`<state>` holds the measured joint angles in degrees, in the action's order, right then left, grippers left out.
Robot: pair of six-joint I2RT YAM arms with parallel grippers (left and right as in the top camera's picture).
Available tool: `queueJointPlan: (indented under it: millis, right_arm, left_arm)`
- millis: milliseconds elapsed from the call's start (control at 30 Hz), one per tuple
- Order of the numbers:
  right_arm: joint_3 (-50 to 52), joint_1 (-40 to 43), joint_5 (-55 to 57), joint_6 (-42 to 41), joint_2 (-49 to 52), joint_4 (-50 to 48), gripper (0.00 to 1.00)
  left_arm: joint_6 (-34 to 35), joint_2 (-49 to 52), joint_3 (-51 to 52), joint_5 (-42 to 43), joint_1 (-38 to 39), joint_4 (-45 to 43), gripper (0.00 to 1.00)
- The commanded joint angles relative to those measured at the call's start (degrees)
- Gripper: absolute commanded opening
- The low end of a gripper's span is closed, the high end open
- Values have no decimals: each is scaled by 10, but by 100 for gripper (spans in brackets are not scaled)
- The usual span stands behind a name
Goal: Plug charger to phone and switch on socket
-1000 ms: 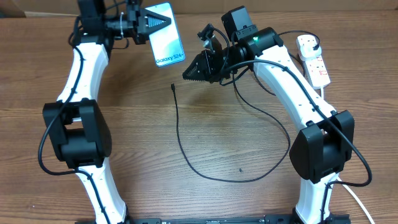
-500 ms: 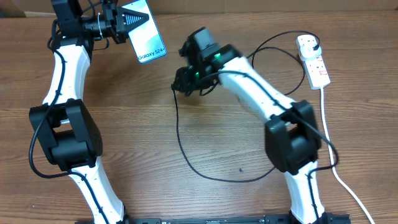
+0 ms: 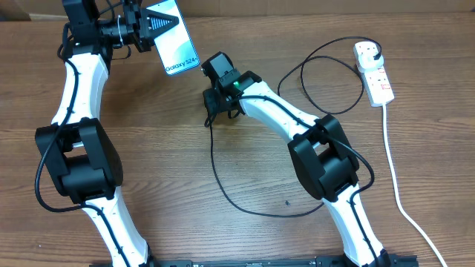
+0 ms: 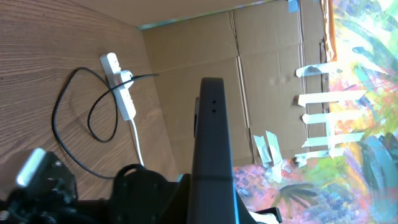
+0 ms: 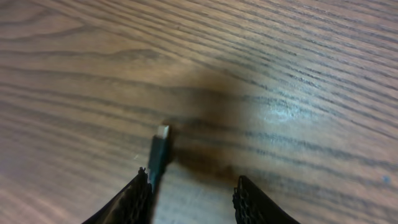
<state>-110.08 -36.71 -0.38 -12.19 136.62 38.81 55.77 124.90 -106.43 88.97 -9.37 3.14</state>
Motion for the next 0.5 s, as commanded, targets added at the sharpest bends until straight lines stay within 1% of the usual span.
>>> queueJointPlan:
  millis: [0,233,467]
  right_arm:
    - [-14,0,23,7,5,-23,41]
    - [-14,-20,25,14,16,-49,40]
    - [-14,-38,25,13,36,-39,37]
  left_arm:
    - [8,-1,-8,16,3,-4,4]
    - [8,-1,-8,16,3,-4,4]
    - [8,-1,-8,16,3,-4,4]
